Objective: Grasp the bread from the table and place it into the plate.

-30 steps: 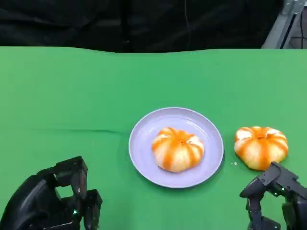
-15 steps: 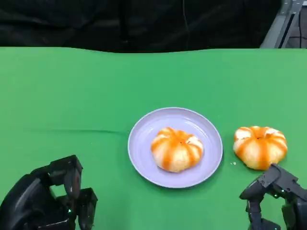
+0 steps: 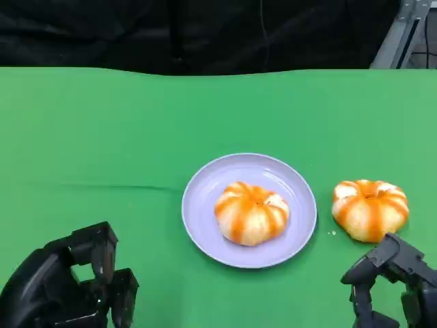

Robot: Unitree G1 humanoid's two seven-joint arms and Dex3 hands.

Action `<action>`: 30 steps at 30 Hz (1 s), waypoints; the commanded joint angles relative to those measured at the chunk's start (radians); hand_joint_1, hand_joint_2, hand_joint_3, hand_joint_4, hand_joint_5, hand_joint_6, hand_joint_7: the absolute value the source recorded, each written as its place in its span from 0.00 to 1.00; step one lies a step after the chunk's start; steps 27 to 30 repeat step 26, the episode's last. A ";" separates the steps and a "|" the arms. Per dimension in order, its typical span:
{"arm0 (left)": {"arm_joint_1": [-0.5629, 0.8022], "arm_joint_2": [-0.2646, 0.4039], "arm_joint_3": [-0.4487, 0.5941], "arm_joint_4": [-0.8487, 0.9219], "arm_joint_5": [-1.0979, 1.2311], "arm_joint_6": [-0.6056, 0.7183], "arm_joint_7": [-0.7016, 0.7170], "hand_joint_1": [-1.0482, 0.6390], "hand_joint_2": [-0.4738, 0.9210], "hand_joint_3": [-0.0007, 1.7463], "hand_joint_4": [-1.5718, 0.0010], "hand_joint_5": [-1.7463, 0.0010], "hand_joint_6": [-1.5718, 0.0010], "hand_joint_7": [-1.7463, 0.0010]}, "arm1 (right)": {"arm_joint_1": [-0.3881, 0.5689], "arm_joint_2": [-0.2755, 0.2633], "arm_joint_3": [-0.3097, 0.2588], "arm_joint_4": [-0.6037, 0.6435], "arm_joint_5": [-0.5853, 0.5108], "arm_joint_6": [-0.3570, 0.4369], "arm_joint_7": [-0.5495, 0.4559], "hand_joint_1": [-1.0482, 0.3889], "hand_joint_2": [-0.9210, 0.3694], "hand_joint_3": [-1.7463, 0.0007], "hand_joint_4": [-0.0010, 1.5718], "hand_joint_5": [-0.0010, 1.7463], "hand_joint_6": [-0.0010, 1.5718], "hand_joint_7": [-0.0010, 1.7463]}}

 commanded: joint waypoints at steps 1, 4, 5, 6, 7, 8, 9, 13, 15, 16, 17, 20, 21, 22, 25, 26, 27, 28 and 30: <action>-0.002 0.005 0.008 0.011 0.000 -0.001 0.003 0.71 0.75 1.00 0.28 0.00 0.42 0.00 | -0.006 -0.009 -0.009 0.007 0.002 -0.008 -0.005 0.65 0.31 0.32 0.53 1.00 0.48 0.86; -0.003 0.005 0.008 0.012 0.001 -0.001 0.003 0.71 0.75 1.00 0.28 0.00 0.42 0.00 | -0.006 -0.009 -0.009 0.007 0.001 -0.010 -0.005 0.65 0.31 0.32 0.53 1.00 0.49 0.86; -0.003 0.005 0.008 0.012 0.001 -0.001 0.003 0.71 0.75 1.00 0.28 0.00 0.42 0.00 | -0.006 -0.009 -0.010 0.008 0.001 -0.010 -0.005 0.65 0.31 0.32 0.53 1.00 0.49 0.86; -0.003 0.005 0.008 0.012 0.001 -0.001 0.002 0.71 0.75 1.00 0.28 0.00 0.42 0.00 | -0.006 -0.009 -0.010 0.008 0.001 -0.010 -0.005 0.65 0.32 0.31 0.53 1.00 0.49 0.86; -0.003 0.005 0.008 0.012 0.001 -0.001 0.002 0.71 0.75 1.00 0.28 0.00 0.42 0.00 | -0.006 -0.009 -0.010 0.008 0.001 -0.010 -0.005 0.65 0.32 0.31 0.53 1.00 0.49 0.86; -0.003 0.005 0.008 0.012 0.001 -0.001 0.002 0.71 0.75 1.00 0.28 0.00 0.42 0.00 | -0.006 -0.009 -0.010 0.008 0.001 -0.010 -0.005 0.65 0.32 0.31 0.53 1.00 0.49 0.86; -0.003 0.005 0.008 0.012 0.001 -0.001 0.002 0.71 0.75 1.00 0.28 0.00 0.42 0.00 | -0.006 -0.009 -0.010 0.008 0.001 -0.010 -0.005 0.65 0.32 0.31 0.53 1.00 0.49 0.86; -0.001 0.004 0.008 0.010 0.008 0.001 0.013 0.71 0.75 1.00 0.28 0.00 0.42 0.00 | -0.005 -0.007 -0.008 0.007 0.010 -0.007 -0.002 0.65 0.32 0.31 0.53 1.00 0.49 0.86; -0.001 0.005 0.008 0.012 0.010 0.002 0.016 0.71 0.75 1.00 0.28 0.00 0.42 0.00 | -0.003 -0.006 -0.006 0.003 0.010 -0.005 -0.002 0.65 0.32 0.31 0.53 1.00 0.49 0.86; -0.001 0.006 0.008 0.013 0.010 0.001 0.014 0.71 0.75 1.00 0.28 0.00 0.42 0.00 | -0.002 -0.006 -0.006 0.000 0.007 -0.004 -0.003 0.66 0.32 0.31 0.53 1.00 0.49 0.86; -0.001 0.007 0.009 0.014 0.009 0.000 0.013 0.71 0.75 1.00 0.28 0.00 0.42 0.00 | -0.001 -0.006 -0.006 -0.001 0.005 -0.004 -0.003 0.66 0.32 0.31 0.53 1.00 0.48 0.86; -0.001 0.007 0.008 0.015 0.009 0.000 0.012 0.71 0.75 1.00 0.28 0.00 0.43 0.00 | -0.001 -0.006 -0.006 -0.002 0.004 -0.004 -0.003 0.66 0.31 0.32 0.53 1.00 0.48 0.87; -0.001 0.007 0.008 0.015 0.009 0.000 0.012 0.71 0.75 1.00 0.28 0.00 0.43 0.00 | -0.001 -0.006 -0.006 -0.002 0.004 -0.004 -0.003 0.66 0.31 0.32 0.53 1.00 0.48 0.87; -0.001 0.007 0.008 0.015 0.009 0.000 0.012 0.71 0.75 1.00 0.28 0.00 0.43 0.00 | -0.001 -0.006 -0.006 -0.002 0.004 -0.004 -0.003 0.66 0.31 0.32 0.53 1.00 0.48 0.87; -0.002 0.007 0.008 0.015 0.009 0.000 0.012 0.71 0.75 1.00 0.28 0.00 0.43 0.00 | -0.001 -0.006 -0.006 -0.002 0.004 -0.004 -0.003 0.66 0.31 0.32 0.53 1.00 0.48 0.88; -0.002 0.007 0.008 0.015 0.009 0.000 0.012 0.71 0.75 1.00 0.28 0.00 0.43 0.00 | -0.001 -0.006 -0.006 -0.002 0.004 -0.004 -0.003 0.66 0.31 0.32 0.53 1.00 0.48 0.88; -0.002 0.007 0.008 0.015 0.009 0.000 0.012 0.71 0.75 1.00 0.28 0.00 0.43 0.00 | -0.001 -0.006 -0.006 -0.002 0.004 -0.004 -0.003 0.66 0.31 0.32 0.53 1.00 0.48 0.88; -0.002 0.007 0.008 0.015 0.009 0.000 0.012 0.71 0.75 1.00 0.28 0.00 0.43 0.00 | -0.001 -0.006 -0.006 -0.002 0.004 -0.004 -0.003 0.66 0.31 0.32 0.53 1.00 0.48 0.88; -0.002 0.007 0.008 0.015 0.009 0.000 0.012 0.71 0.75 1.00 0.28 0.00 0.43 0.00 | -0.001 -0.006 -0.006 -0.002 0.004 -0.004 -0.003 0.66 0.31 0.32 0.53 1.00 0.48 0.88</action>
